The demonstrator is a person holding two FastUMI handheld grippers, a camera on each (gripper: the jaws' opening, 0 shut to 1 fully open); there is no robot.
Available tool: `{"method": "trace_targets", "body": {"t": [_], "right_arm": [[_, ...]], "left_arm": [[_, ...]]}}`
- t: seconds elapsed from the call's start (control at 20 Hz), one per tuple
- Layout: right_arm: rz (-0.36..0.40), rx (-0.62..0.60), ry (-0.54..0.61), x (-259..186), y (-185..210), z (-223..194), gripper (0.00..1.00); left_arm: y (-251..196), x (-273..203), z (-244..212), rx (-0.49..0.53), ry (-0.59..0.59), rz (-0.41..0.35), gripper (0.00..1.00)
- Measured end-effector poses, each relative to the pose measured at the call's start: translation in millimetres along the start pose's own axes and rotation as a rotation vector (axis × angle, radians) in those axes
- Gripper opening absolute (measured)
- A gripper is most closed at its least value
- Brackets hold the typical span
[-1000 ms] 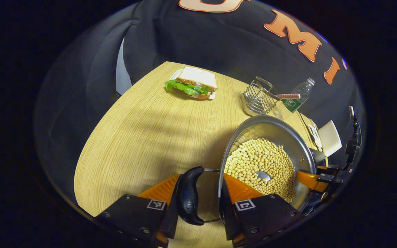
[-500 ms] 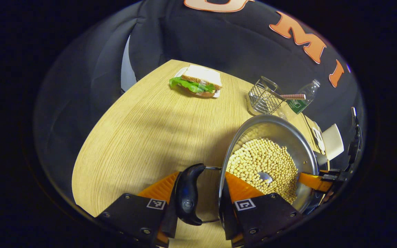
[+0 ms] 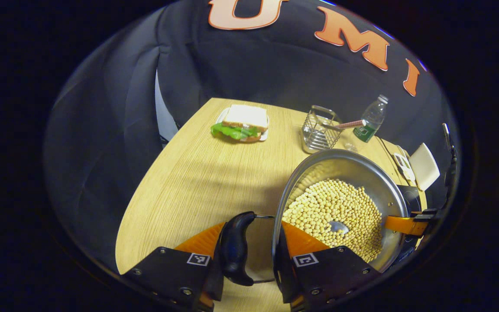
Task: First push the handle of the pot to place it horizontally, then grasp the pot with both hands and set it on the induction cooktop.
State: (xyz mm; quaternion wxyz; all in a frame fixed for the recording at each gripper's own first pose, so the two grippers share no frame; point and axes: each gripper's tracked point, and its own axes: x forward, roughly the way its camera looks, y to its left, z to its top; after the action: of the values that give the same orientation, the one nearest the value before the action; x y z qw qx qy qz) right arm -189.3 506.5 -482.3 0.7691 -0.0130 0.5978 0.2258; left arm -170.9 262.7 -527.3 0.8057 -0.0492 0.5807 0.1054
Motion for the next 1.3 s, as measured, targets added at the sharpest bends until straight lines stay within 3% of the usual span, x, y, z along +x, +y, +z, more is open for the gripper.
{"method": "trace_targets", "body": {"t": [0.35,0.45,0.65,0.7,0.8,1.3], "right_arm": [[-0.028,0.049,-0.061,-19.7,-18.1,3.5,0.54],[-0.031,0.059,-0.064,-21.3,-15.8,-0.7,0.54],[-0.062,0.095,-0.077,-26.6,-15.9,-2.5,0.54],[-0.070,0.103,-0.081,-28.0,-14.7,-2.8,0.54],[-0.083,0.123,-0.089,-29.4,-12.6,-5.3,0.54],[-0.125,0.235,-0.120,-27.9,-2.8,-18.3,0.54]], "left_arm": [[10.6,-44.9,36.8,0.055,-0.059,-0.045,0.58],[12.2,-47.2,44.6,0.064,-0.057,-0.062,0.53],[15.5,-39.0,60.5,0.091,-0.043,-0.099,0.54],[15.5,-34.2,59.2,0.097,-0.039,-0.112,0.58],[11.6,-21.2,57.2,0.113,-0.033,-0.133,0.54],[12.1,-22.1,75.4,0.219,-0.051,-0.195,0.54]]}}
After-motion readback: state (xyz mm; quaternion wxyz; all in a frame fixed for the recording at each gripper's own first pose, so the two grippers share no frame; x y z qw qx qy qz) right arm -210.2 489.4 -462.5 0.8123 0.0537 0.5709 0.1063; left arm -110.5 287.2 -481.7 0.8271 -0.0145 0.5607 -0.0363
